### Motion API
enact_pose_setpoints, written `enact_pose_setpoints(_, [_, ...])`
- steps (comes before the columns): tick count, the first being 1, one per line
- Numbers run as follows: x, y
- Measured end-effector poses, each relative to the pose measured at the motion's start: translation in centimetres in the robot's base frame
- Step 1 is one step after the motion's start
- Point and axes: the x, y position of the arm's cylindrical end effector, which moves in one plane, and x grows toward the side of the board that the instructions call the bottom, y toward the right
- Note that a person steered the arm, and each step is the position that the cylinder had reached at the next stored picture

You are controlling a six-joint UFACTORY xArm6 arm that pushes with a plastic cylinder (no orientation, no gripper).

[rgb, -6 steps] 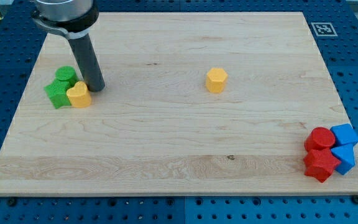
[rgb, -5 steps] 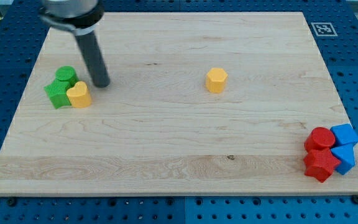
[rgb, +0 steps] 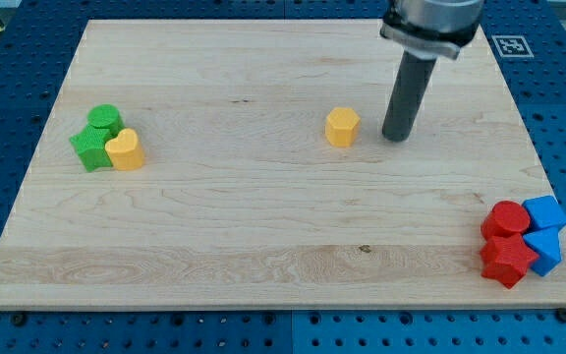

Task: Move yellow hexagon slightly left

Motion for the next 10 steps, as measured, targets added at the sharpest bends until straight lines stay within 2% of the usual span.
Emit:
enact_pose_setpoints(1, [-1.4, -0.5])
enact_pose_setpoints(2, [-0.9, -1.9])
enact_pose_setpoints(5, [0.8, -13.3])
enact_pose_setpoints(6, [1.9, -11.9])
enact_pose_setpoints(9, [5.6, -14.1])
enact_pose_setpoints(10, [5.7, -15.5])
